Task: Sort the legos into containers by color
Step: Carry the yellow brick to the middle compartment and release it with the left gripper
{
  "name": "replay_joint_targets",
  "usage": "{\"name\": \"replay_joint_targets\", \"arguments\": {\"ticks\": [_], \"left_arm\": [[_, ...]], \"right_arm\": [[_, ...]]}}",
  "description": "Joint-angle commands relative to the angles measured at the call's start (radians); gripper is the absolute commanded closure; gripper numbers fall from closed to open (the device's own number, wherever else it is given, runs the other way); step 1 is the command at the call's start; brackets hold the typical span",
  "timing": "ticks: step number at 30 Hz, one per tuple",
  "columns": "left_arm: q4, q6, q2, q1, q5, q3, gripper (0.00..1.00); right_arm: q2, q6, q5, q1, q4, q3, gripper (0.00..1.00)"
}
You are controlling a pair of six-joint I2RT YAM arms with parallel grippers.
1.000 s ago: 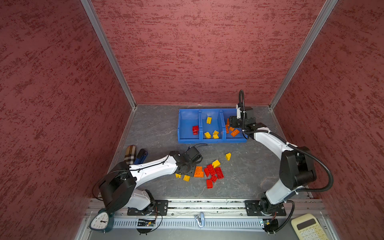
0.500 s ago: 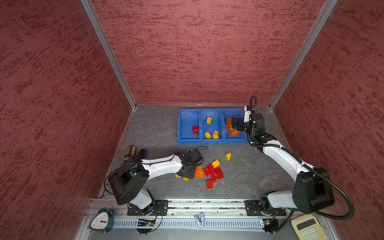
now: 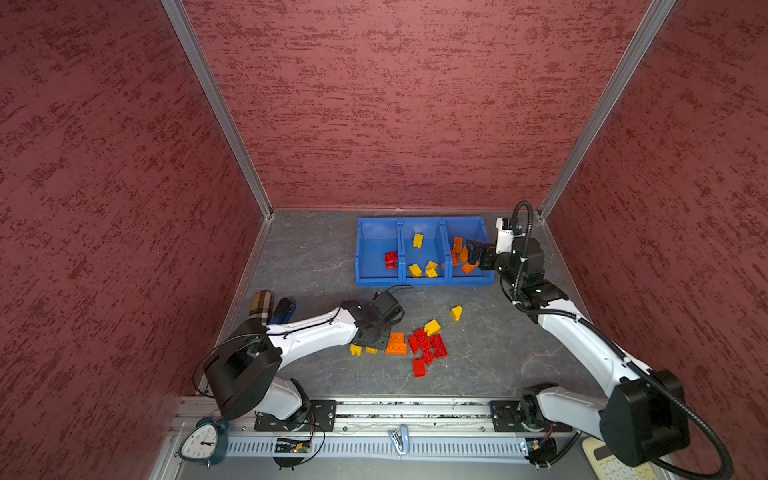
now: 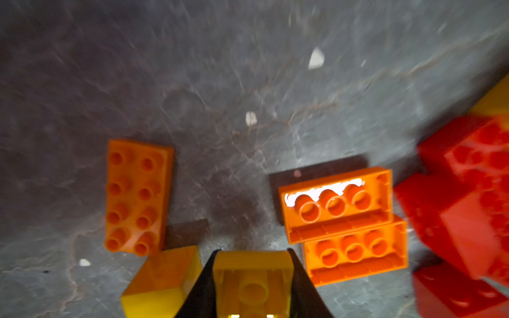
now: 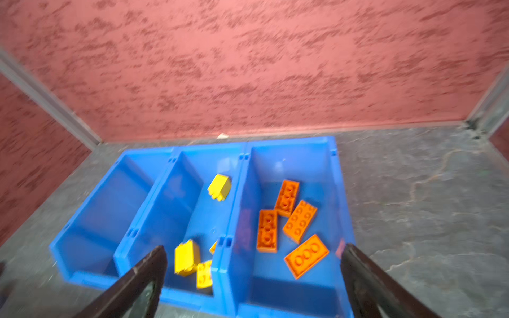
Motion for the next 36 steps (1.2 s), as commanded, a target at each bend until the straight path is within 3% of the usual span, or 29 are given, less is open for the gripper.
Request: {"name": "replay_joint_targets", "arguments": {"ticks": [1, 5, 9, 12, 16, 22, 27, 32, 36], "left_arm": [[0.105, -0.002, -0.048, 0.022, -0.059, 0.088, 0.78], [0.214, 0.079, 0.021, 0.024, -0.111, 0.214, 0.78], [0.309, 0.136, 0.175, 0.042, -0.138, 0.369, 0.78], [0.370, 0.175, 0.306, 0.051, -0.145, 0.482, 0.78], [0.341, 0.203, 0.479, 0.072, -0.118, 0.675, 0.78], [0.359, 0.219, 0.666, 0.095, -0.198, 0.869, 0.75], [0.362, 0.191, 0.801, 0.127, -0.131, 1.013, 0.71], [0.268, 0.197, 0.914, 0.128, -0.135, 1.202, 0.57], [0.264, 0.207, 0.905, 0.118, -0.135, 1.217, 0.41]], "right_arm": [[0.000, -0.022, -0.107, 0.000, -0.131, 0.053, 0.01], [-0.043, 0.006, -0.085, 0.000, -0.122, 0.013, 0.01], [-0.083, 0.056, -0.116, 0.000, -0.049, -0.039, 0.01], [-0.097, 0.098, -0.078, 0.000, 0.004, -0.061, 0.01], [-0.099, 0.137, -0.013, 0.000, 0.027, -0.048, 0.01], [-0.094, 0.134, 0.023, 0.000, 0.015, -0.046, 0.01], [-0.097, 0.116, 0.015, -0.001, -0.047, -0.034, 0.01], [-0.096, 0.104, -0.004, 0.000, -0.097, -0.032, 0.01], [-0.073, 0.160, 0.044, 0.000, -0.151, -0.030, 0.01]]}}
